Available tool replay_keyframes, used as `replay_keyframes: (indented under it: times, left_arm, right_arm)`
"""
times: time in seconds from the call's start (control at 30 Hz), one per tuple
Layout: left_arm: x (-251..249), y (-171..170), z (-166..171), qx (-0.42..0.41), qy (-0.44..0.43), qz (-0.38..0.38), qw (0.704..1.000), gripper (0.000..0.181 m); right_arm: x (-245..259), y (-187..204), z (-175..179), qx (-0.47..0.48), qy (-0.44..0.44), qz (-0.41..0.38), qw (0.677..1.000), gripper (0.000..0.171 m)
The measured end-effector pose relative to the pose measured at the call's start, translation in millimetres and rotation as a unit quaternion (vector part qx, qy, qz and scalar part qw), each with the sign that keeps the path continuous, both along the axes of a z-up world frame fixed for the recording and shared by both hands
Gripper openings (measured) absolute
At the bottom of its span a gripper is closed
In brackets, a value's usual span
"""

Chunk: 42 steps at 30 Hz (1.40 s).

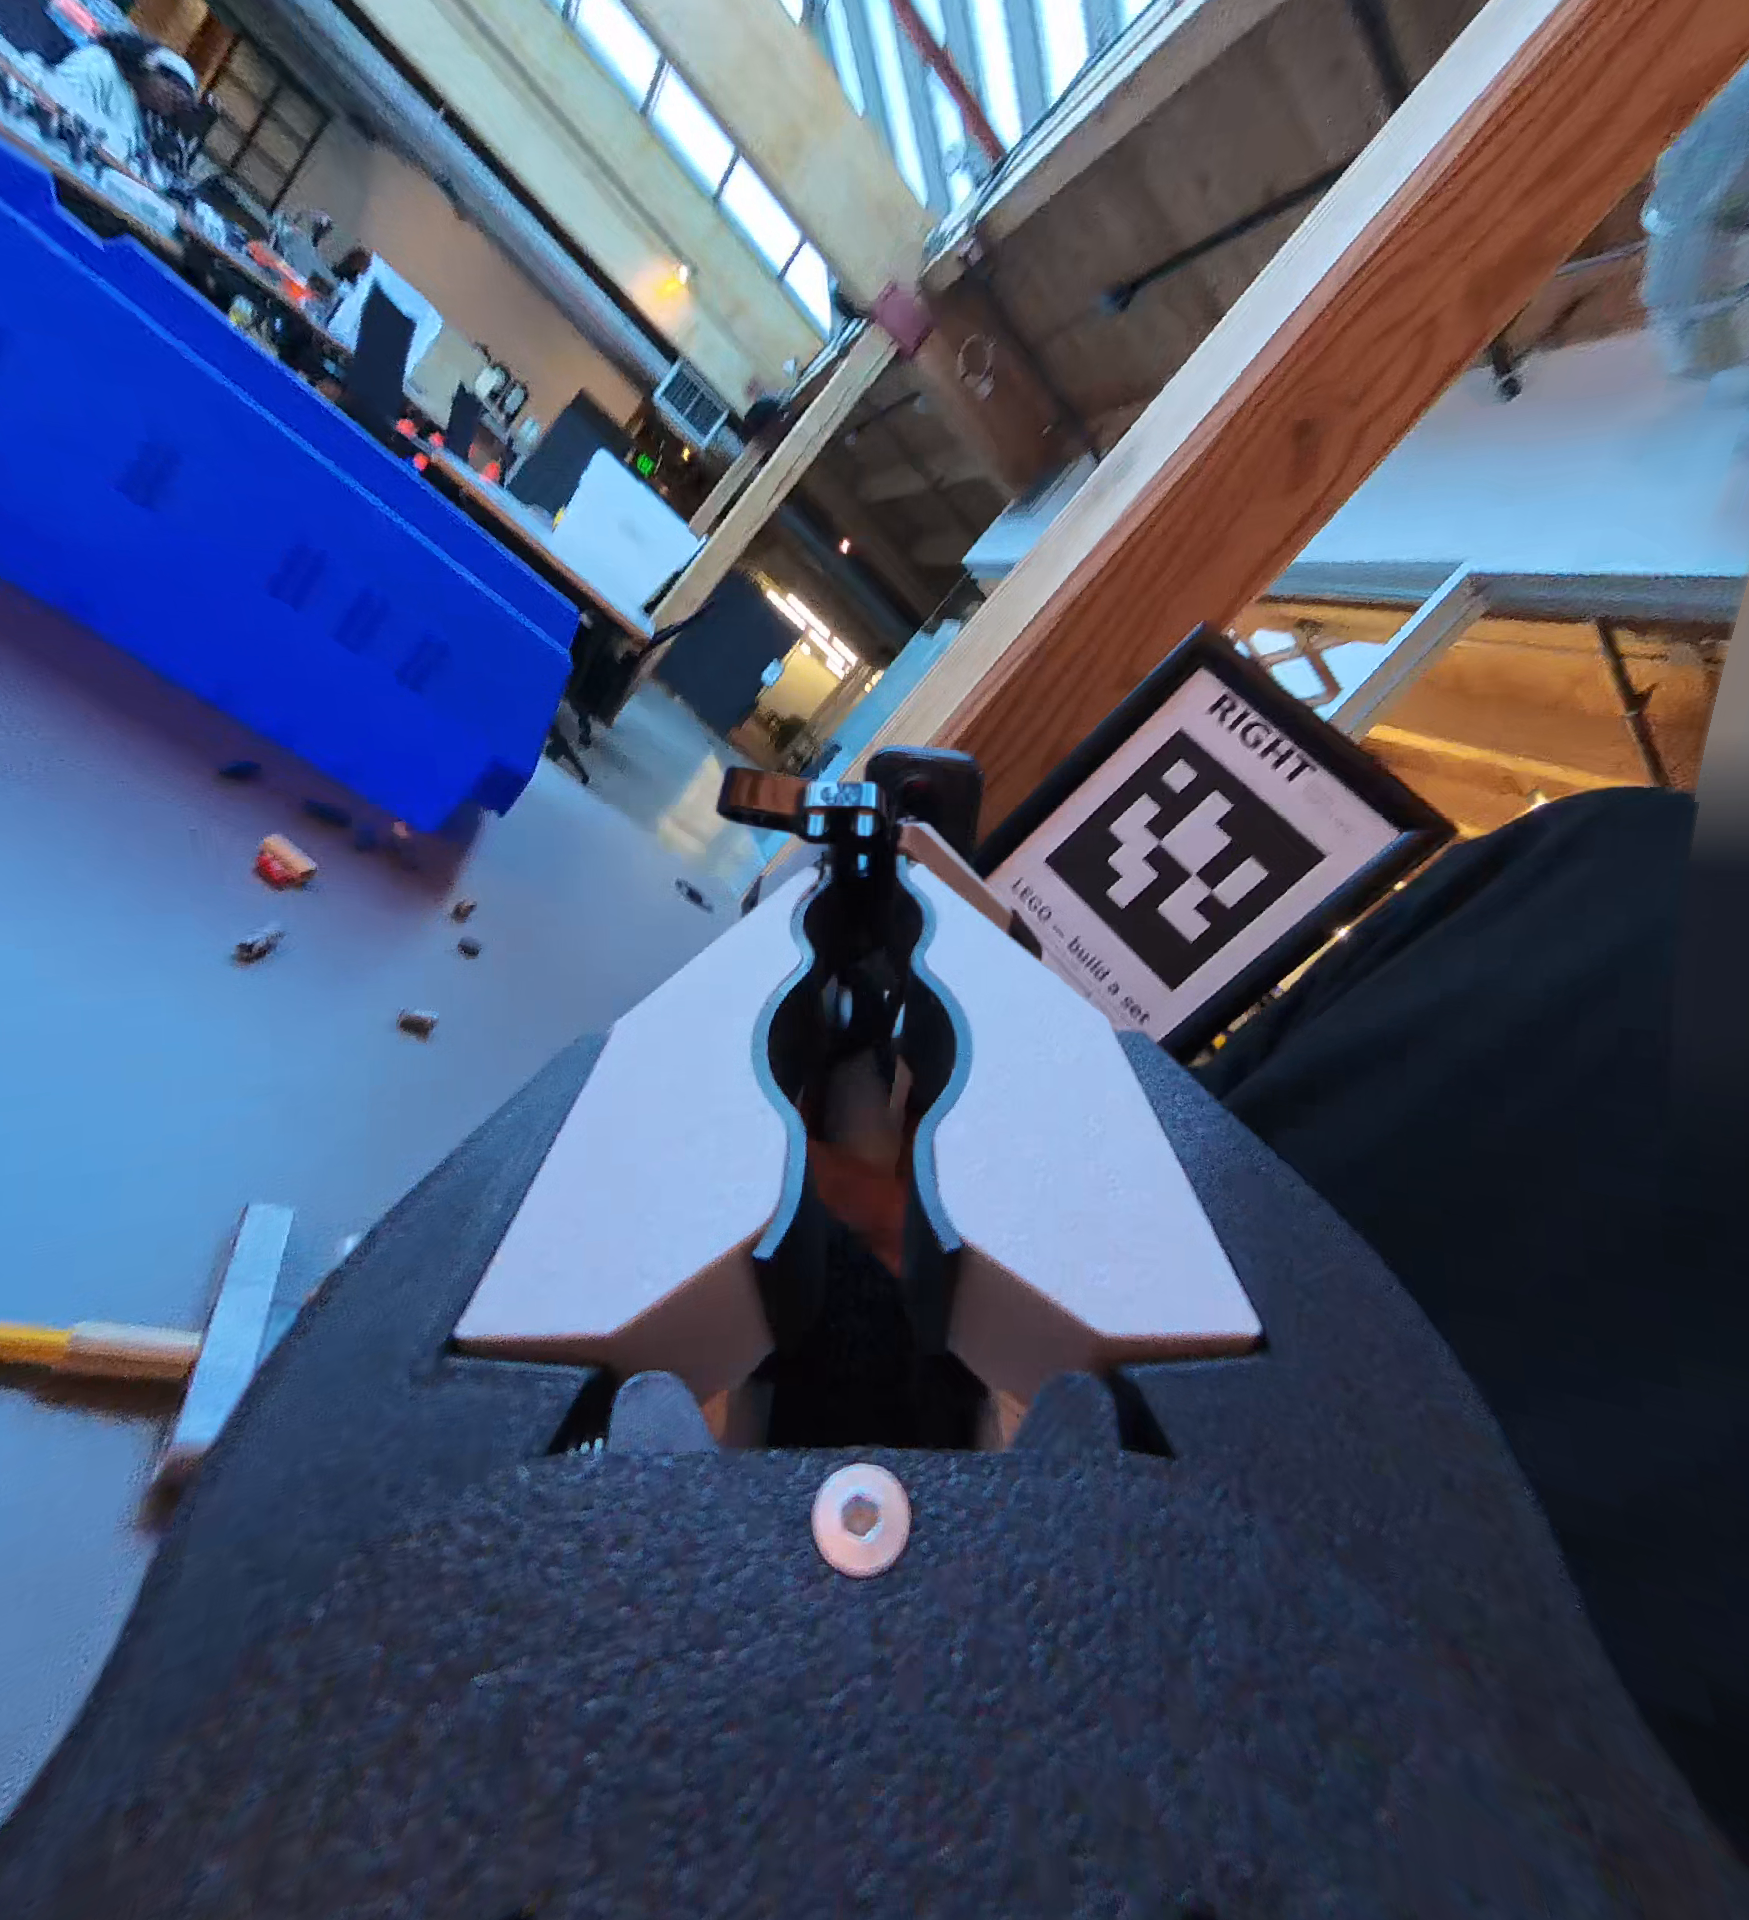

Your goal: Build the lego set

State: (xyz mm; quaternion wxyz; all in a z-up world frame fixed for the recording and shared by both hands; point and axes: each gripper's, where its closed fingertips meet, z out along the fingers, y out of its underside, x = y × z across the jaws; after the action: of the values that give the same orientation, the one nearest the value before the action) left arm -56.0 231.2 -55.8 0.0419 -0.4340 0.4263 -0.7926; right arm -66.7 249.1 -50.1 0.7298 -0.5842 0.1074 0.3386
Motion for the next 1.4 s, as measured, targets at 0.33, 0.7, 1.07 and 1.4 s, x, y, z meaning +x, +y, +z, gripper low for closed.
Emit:
replay_keyframes:
  times: [0.33,0.7,1.07,1.4]
  left_arm:
    - [-3.8,-8.5,-5.9,0.083,-0.002,0.003,0.997,0.004]
    - [3.2,-23.6,-45.4,0.255,0.050,0.005,0.966,0.004]
    - [2.1,-27.1,-48.6,0.249,0.060,-0.009,0.967,0.004]
    - [-0.4,-36.2,-45.7,0.217,0.063,-0.036,0.974,0.004]
  right_arm:
    - [21.6,-14.3,-11.5,-0.060,-0.019,0.038,0.997,0.006]
    - [30.2,-87.0,-132.1,-0.410,-0.313,0.072,0.854,0.007]
    - [30.2,-115.2,-125.4,-0.443,-0.317,0.109,0.832,0.023]
    - [33.6,-101.6,-136.2,-0.495,-0.319,-0.004,0.808,0.030]
